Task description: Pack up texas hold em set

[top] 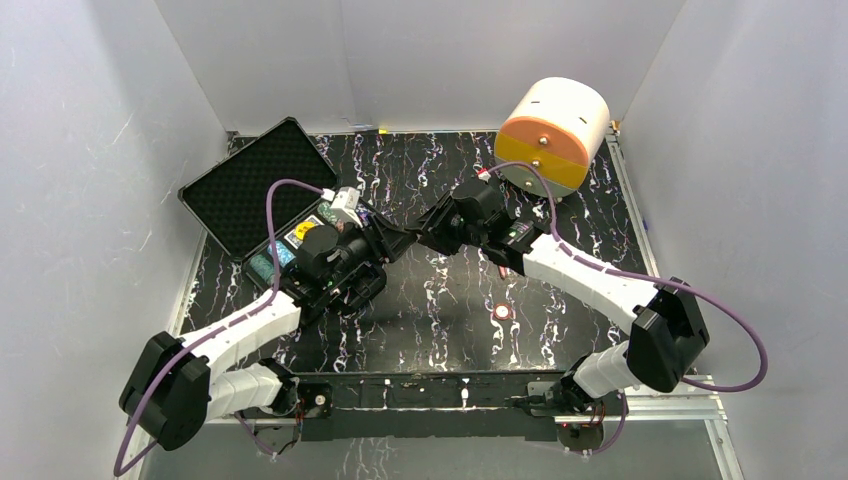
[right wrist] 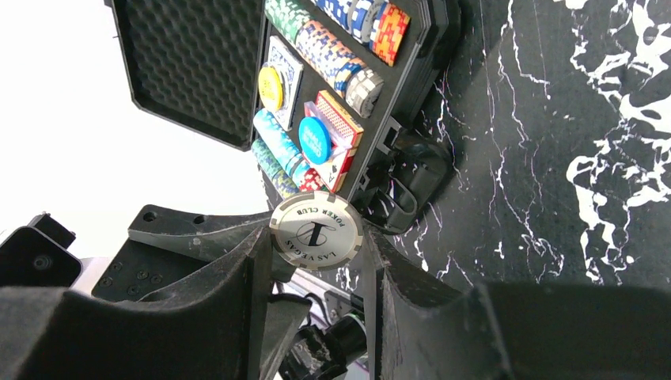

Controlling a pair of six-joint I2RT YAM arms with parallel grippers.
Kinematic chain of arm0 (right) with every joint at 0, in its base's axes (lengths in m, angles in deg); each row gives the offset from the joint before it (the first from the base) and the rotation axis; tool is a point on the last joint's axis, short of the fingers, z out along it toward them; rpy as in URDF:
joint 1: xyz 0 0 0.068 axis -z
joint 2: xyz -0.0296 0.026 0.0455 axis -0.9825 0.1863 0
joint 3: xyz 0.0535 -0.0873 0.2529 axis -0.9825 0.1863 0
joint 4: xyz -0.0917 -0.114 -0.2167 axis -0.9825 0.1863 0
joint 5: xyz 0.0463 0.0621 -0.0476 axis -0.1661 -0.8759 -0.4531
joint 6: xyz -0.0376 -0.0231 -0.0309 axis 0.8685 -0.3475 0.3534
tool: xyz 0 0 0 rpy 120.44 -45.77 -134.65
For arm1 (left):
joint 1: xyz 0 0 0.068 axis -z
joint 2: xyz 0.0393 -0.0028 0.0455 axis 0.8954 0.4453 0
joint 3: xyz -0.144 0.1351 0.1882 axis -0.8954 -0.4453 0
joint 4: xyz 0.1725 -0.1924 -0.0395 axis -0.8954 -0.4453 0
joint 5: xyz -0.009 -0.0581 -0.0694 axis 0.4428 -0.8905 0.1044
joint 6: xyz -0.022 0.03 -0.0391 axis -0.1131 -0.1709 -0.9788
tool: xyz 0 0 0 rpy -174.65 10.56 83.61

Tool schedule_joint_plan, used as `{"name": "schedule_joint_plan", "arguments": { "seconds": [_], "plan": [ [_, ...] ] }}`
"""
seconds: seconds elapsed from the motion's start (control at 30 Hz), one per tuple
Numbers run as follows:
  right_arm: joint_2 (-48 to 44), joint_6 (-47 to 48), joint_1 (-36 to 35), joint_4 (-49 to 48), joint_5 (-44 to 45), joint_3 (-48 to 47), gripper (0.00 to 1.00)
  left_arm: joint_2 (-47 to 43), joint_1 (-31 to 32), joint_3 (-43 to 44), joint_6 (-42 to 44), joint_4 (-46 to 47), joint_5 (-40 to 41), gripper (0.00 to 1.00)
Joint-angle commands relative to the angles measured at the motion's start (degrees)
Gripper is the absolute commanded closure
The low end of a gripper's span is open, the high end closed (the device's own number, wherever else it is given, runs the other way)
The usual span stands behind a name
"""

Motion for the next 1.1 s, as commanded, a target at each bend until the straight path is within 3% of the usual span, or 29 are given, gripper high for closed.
{"name": "schedule_joint_plan", "arguments": {
  "seconds": [0.0, 0.23, 0.3, 0.4, 0.5, 0.67, 0.87, 1.07],
  "plan": [
    [-0.82, -3.76, 0.07, -4.21, -3.68, 1.0, 0.61, -0.33, -0.15, -0.9, -0.98, 5.55, 2.7, 0.61],
    [0.21, -5.25, 0.12, -6.07, -6.13, 1.25, 0.6, -0.28, -0.16, -0.84, 1.27, 5.93, 3.99, 1.0],
    [0.3, -3.52, 0.19, -5.96, -5.61, 1.03, 0.5, -0.6, -0.15, -0.27, 3.72, 3.72, 4.92, 1.0],
    [-0.25, 0.76, 1.18, -3.67, -3.92, -0.07, 0.28, -1.84, -0.15, 1.62, 10.23, -2.41, 6.63, 1.0],
    [-1.76, 5.52, 3.69, -3.28, -4.24, -0.2, 0.16, -3.03, -0.15, 5.48, 21.03, -11.79, 6.85, 1.0],
    [-5.78, 13.95, 7.72, -3.02, -4.14, 1.27, 0.12, -3.31, -0.15, 13.19, 36.85, -29.89, 7.52, 1.0],
    [-9.26, 15.61, 9.97, -0.13, -2.43, 5.95, 0.12, 0.81, -0.16, 21.55, 49.19, -48.39, 10.41, 1.0],
    [-9.62, 14.77, 10.27, 0.37, -3.56, 8.86, 0.12, 6.84, -0.22, 27.86, 56.52, -55.81, 12.65, 1.0]
  ]
}}
